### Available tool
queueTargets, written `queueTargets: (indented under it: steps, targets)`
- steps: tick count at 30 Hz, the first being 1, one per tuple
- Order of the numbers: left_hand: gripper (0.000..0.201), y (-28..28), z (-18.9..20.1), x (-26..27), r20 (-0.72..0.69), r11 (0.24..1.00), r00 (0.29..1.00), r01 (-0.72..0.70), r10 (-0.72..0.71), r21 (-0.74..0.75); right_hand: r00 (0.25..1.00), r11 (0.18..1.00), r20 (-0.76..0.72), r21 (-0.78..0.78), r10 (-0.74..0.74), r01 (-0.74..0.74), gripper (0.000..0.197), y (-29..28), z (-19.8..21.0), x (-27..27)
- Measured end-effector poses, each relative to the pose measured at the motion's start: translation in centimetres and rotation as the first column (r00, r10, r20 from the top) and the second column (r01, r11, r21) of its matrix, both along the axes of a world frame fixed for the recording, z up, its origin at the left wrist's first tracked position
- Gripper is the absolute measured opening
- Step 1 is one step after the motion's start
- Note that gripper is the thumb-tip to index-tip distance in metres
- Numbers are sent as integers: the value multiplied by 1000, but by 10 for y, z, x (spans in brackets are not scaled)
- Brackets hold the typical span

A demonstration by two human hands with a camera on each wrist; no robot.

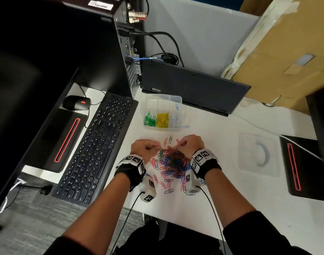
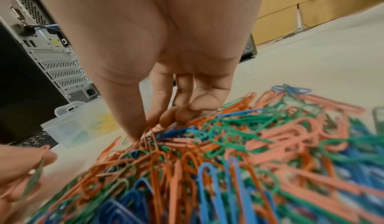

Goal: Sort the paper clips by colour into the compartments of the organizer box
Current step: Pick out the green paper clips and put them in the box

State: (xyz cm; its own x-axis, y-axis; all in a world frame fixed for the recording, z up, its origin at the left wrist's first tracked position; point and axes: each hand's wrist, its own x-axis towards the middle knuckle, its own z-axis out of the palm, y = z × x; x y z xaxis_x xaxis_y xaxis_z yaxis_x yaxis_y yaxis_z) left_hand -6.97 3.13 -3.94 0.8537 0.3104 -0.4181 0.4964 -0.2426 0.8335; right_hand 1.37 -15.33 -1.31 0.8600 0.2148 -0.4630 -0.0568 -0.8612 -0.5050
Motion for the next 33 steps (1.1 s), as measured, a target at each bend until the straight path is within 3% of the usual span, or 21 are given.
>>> queueTargets:
  steps: [2, 4, 6, 9, 12, 16, 19, 21, 23, 26, 30, 33]
  targets:
    - [7, 2, 1, 0, -12, 999, 1000, -29, 29, -34, 998, 998, 31, 21, -58, 58, 11, 6, 4, 3]
    - [8, 3, 3, 1, -30, 998, 999, -36, 35, -42, 990, 992, 63, 30, -125, 123, 19, 17, 4, 6]
    - [10, 6, 5, 3, -61, 996, 998, 19, -14, 92, 989, 991, 67, -13, -133, 134, 27, 29, 1, 7]
    - [17, 12, 11, 3, -67, 917, 991, 134, -117, 375, 991, 990, 46, -61, -126, 129, 23, 38, -6, 7]
    - [23, 14, 14, 5, -68, 800, 959, 266, -274, 538, 994, 991, 6, -77, -111, 111, 20, 38, -9, 8]
    - [25, 4, 13, 16, -62, 721, 922, 339, -382, 605, 997, 996, 4, -47, -81, 82, 20, 22, -5, 12]
    - [27, -5, 9, 25, -103, 673, 893, 402, -438, 620, 979, 971, -41, 130, -199, 203, 17, -8, -5, 12]
    - [24, -7, 9, 29, -135, 660, 889, 419, -437, 623, 913, 850, -194, 335, -359, 406, 20, -33, -1, 6]
    - [18, -7, 12, 32, -154, 651, 893, 418, -423, 634, 812, 656, -337, 478, -476, 584, 14, -59, 7, -3]
    - [15, -7, 18, 37, -183, 669, 899, 420, -398, 613, 712, 445, -440, 568, -547, 692, 9, -90, 19, -16]
    - [16, -7, 20, 36, -182, 754, 905, 421, -383, 505, 640, 303, -620, 568, -455, 765, 24, -108, 19, -31]
    - [11, -8, 17, 29, -97, 859, 951, 308, -295, 408, 498, 51, -794, 515, -349, 856, 16, -100, 22, -39]
